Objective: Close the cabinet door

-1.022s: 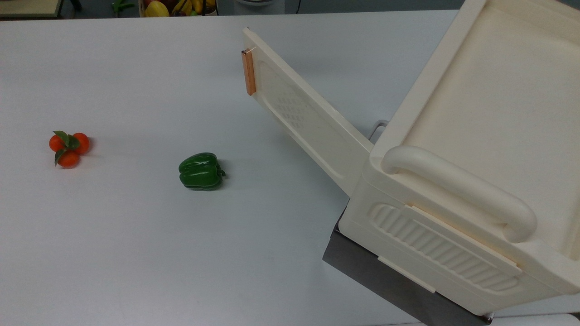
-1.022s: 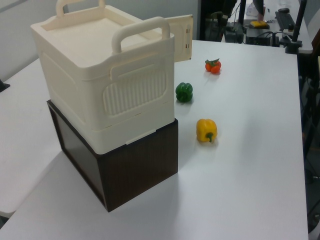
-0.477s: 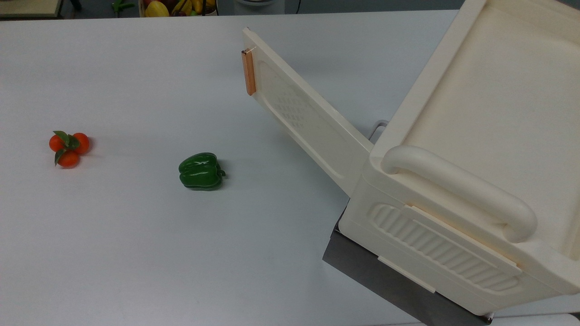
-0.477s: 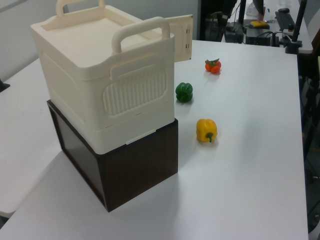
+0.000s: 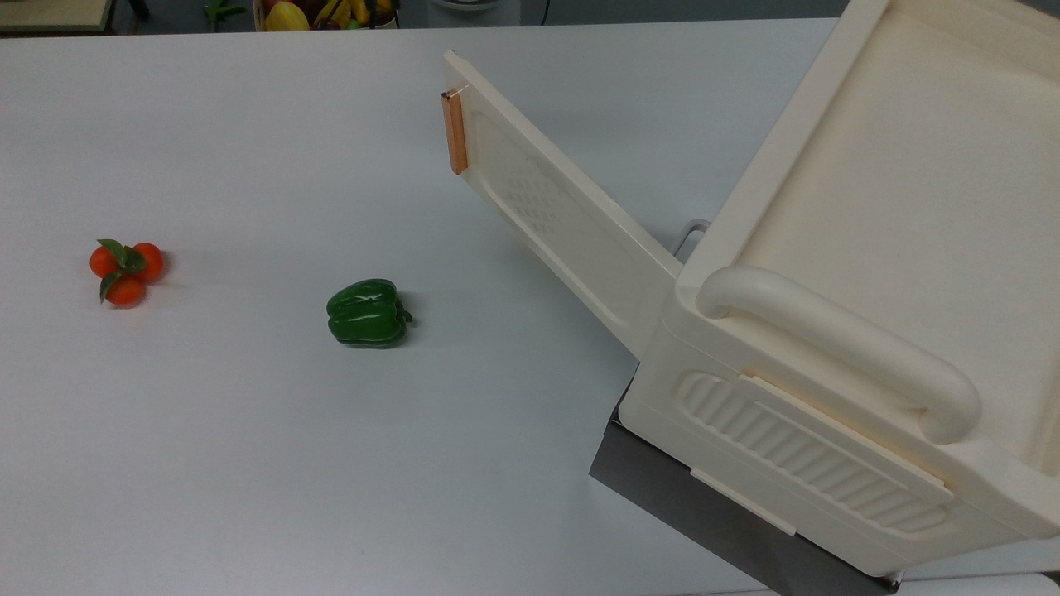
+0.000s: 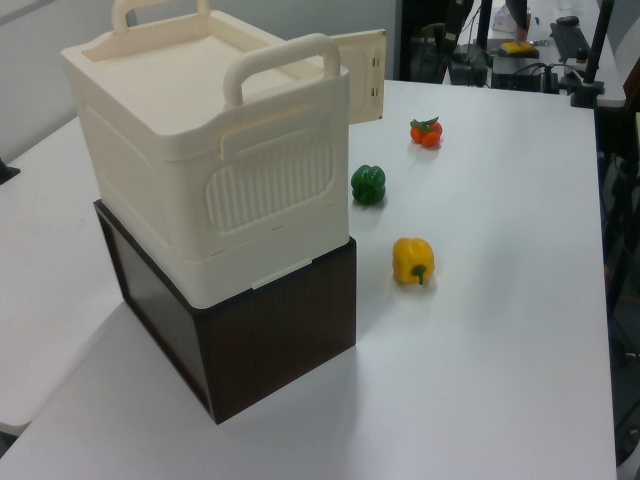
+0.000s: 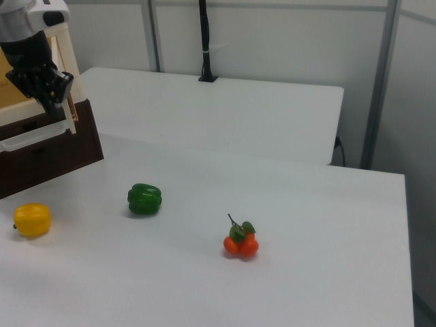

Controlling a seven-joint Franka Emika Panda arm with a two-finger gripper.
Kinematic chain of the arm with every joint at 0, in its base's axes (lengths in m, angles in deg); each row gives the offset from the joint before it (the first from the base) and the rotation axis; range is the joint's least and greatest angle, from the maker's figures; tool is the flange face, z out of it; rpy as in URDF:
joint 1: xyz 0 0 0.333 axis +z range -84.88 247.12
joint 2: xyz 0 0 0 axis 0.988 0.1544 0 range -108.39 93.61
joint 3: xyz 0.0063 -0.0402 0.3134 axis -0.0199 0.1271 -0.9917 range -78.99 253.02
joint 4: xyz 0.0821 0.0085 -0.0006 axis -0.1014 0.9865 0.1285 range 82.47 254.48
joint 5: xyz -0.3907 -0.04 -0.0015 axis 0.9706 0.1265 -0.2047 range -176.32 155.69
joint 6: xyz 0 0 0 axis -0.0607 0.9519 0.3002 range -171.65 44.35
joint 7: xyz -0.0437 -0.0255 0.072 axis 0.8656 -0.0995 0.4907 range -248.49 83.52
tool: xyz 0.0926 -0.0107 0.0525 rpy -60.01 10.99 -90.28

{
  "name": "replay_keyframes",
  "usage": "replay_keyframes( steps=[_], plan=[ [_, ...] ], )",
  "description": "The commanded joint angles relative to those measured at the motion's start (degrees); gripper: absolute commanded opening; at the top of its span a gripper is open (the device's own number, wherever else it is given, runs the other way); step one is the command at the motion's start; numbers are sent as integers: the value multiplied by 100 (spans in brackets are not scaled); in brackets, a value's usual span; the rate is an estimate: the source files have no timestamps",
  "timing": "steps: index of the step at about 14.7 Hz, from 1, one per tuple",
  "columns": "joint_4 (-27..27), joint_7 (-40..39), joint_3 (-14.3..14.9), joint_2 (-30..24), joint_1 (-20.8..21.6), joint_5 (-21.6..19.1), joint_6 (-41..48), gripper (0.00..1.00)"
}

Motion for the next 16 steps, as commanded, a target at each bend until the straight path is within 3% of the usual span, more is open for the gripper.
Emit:
replay_keyframes(
  steps=[1, 4, 7, 13, 16],
  plan=[
    [96, -72, 51, -68, -62, -610, -320, 0],
    [96, -37, 51, -33, -265, -1245, -831, 0],
    [87, -11, 51, 99, -292, -1351, -1506, 0],
    [78, 16, 33, 547, -266, -1983, -2711, 0],
    [87, 25, -273, 767, -283, -2063, -3020, 0]
  ],
)
